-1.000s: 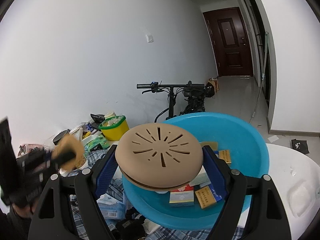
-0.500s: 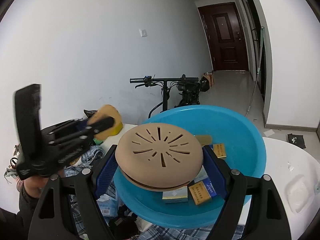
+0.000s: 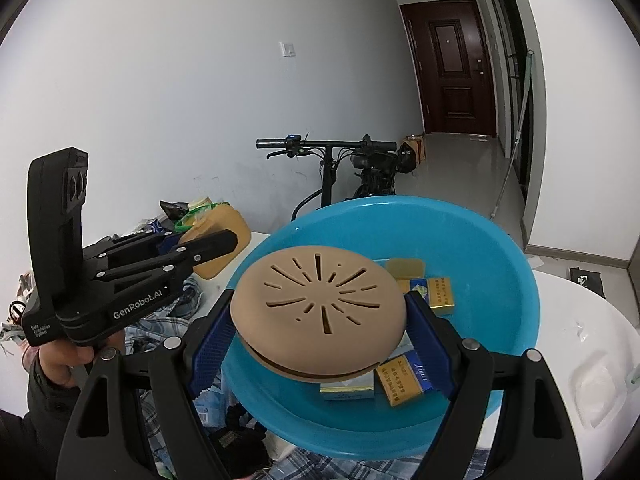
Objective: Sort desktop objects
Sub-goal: 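Carry the soap bar into the basin with the left tool while the right tool holds the lid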
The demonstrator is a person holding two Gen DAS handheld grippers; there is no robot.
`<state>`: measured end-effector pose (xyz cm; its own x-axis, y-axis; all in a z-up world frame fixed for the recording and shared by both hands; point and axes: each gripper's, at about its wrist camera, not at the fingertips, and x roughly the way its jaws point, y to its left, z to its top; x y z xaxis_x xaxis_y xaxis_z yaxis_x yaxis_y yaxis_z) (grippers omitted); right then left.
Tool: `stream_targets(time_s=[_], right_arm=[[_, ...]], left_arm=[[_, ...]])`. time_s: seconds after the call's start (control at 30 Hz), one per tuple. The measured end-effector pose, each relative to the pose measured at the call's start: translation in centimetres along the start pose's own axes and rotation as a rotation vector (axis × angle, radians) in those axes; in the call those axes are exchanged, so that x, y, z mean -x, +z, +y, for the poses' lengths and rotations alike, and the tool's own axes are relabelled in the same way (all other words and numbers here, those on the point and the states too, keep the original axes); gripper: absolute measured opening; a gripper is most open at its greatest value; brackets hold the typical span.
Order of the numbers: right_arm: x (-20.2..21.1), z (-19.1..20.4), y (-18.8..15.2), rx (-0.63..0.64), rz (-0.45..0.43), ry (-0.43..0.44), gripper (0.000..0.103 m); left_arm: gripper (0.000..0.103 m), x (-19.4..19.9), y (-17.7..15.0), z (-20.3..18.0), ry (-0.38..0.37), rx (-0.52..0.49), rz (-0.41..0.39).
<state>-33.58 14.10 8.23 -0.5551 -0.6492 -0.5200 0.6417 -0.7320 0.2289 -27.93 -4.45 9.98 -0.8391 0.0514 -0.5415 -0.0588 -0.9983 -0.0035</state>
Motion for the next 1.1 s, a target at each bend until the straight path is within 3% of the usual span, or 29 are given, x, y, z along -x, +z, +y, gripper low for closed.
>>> stream_targets(time_s=[1.1], right_arm=[[0.2, -1.1, -0.2, -0.023, 0.012, -0.025, 0.081]], left_arm=[[0.021, 0.8, 0.2, -0.6, -0.011, -0.017, -0.005]])
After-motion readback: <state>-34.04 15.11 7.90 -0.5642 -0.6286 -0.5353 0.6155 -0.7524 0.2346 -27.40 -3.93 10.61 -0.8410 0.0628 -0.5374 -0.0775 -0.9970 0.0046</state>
